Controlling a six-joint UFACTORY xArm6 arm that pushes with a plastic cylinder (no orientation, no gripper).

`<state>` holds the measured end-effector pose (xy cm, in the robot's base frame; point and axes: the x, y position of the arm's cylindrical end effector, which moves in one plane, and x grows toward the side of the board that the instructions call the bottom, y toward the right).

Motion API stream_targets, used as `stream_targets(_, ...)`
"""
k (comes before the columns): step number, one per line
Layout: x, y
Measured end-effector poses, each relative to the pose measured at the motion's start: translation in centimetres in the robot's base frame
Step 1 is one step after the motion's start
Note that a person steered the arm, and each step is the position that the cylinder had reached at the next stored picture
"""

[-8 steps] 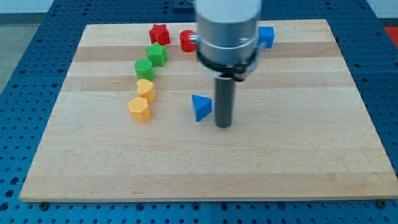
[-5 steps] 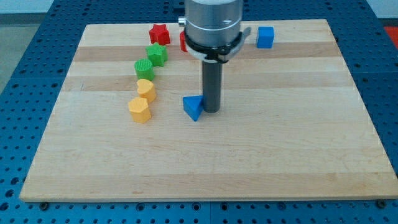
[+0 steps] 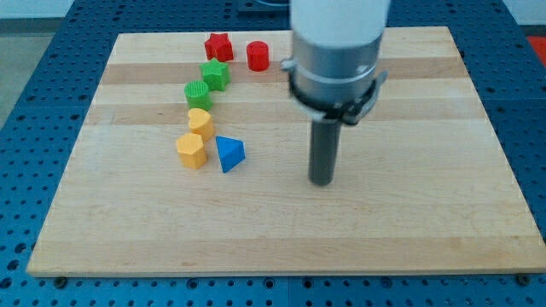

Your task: Push the blue triangle into the hexagon

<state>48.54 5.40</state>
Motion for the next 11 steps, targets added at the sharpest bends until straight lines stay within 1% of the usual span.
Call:
stream_targets(1, -4.5, -0.6)
stream_targets(2, -4.7, -6.1)
stream_targets(3, -2.2, -8.1)
stream_targets(4, 1.9, -10.5)
stream_targets(5, 6.0, -9.0)
stream_targets(6, 2.7, -6.3)
stream_targets(7, 0.0, -5.2)
stream_targets(8, -3.2, -5.6)
stream_targets(9, -3.4, -6.4)
stream_targets(10, -2.2, -11.3)
stream_targets(11, -2.3, -12.5)
